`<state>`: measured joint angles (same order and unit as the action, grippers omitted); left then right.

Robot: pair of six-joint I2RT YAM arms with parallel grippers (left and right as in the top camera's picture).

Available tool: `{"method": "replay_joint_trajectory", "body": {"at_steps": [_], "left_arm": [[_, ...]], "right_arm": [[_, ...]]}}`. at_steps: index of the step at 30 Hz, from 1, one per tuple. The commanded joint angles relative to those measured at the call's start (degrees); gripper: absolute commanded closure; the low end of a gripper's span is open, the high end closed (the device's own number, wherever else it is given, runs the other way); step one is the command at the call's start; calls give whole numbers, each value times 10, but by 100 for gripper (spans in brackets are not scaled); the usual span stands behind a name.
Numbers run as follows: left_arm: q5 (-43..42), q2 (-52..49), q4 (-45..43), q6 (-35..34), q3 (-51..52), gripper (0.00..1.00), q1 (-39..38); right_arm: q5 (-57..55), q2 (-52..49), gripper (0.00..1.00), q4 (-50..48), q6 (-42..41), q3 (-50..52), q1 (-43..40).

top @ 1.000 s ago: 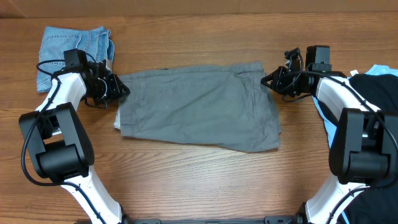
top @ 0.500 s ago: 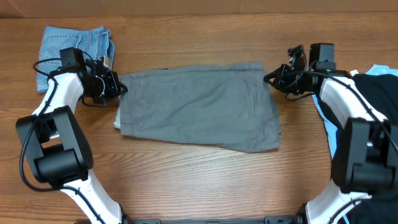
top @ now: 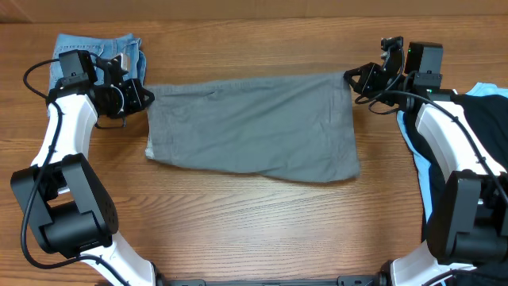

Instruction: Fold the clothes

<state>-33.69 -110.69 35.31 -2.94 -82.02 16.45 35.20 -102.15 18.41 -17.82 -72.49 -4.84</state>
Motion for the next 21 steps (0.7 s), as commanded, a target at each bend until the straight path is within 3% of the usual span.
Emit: {"method": "replay_joint_trajectory", "body": {"at_steps": [1,4,8,9,10,11,13,16,21], "left_arm": [[44,8,-8,2,-6,96,-8],[59,3,-11,1,-6,94,-11],[57,-7,-18,-4,-6,72,-13],[58,-10,-18,-8,-6,50,-13],[57,-11,-17,-8,-6,35,-13],[58,-12,-14,-7,-6,29,-13],[57,-12,-6,-7,-6,26,-10],[57,-11,14,-7,-7,26,1],[-14,-11,69,35,-7,28,15]], "right_arm": [[-39,-4,96,-16,-20,-7,-3],[-51,-18,96,-24,-20,-7,-3],[-61,-34,95,-39,-20,-7,-3],[-63,-35,88,-42,-19,-7,-3],[-71,-35,66,-43,-19,-7,-3],[-80,-35,49,-43,-19,-7,-3],[-85,-35,40,-35,-12,-8,-6],[-83,-33,35,13,1,-8,-20],[-51,-27,36,146,3,-8,-56]]}}
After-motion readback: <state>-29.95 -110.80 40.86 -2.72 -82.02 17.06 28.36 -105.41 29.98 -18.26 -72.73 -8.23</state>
